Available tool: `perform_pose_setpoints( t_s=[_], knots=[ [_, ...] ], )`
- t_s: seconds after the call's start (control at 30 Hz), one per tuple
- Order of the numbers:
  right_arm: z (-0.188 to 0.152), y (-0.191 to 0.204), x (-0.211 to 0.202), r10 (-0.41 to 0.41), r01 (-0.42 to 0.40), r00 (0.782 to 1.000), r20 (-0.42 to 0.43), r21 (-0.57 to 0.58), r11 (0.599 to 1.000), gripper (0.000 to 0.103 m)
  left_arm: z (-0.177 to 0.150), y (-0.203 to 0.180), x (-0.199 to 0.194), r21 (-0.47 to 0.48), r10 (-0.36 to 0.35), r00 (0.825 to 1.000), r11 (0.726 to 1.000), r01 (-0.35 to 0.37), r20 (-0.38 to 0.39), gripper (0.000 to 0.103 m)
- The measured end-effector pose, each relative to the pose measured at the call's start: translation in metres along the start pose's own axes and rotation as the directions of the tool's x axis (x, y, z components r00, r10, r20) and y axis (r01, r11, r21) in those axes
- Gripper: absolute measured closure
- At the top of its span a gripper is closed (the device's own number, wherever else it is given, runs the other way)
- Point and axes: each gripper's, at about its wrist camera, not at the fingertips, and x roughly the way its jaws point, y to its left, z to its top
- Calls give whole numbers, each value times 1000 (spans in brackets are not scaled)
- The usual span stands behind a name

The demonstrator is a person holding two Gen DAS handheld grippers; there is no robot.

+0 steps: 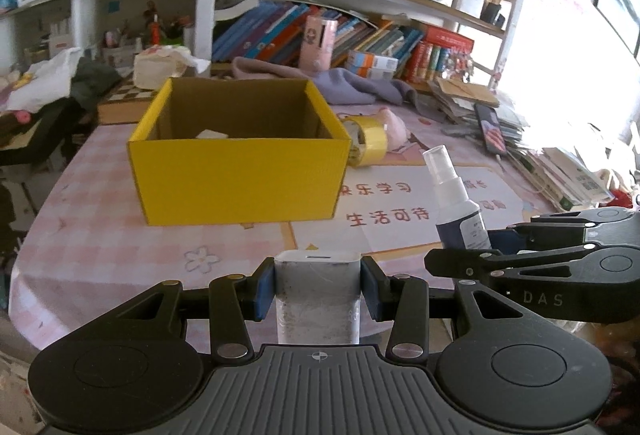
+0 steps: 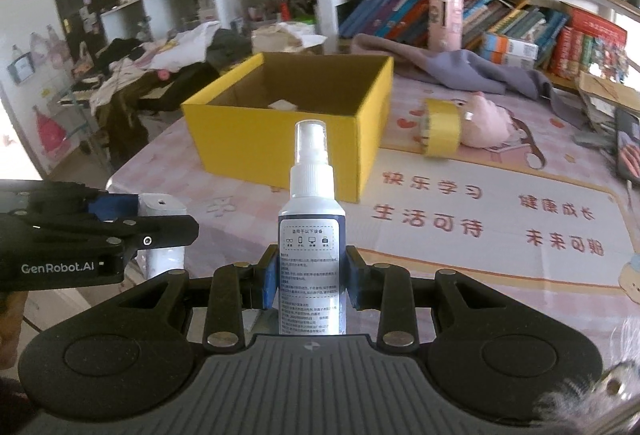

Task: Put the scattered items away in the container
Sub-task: 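Carry the charger plug and spray bottle over the yellow box with both tools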

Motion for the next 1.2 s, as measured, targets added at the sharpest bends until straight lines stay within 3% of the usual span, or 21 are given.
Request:
perform_pose_setpoints(
  t_s=[0.6,1.07,1.2],
  knots=[
    [32,17,32,98,-97,995,0,-100,990,72,14,28,5,-75,89,996,993,-88,15,61],
    [146,-18,75,142,-125,971,193,-98,987,72,119,48,46,-8,129,975,991,-130,180,61],
    [170,-24,103,145,-122,967,208,-120,985,72,141,59,73,5,157,970,987,-161,187,61]
  ],
)
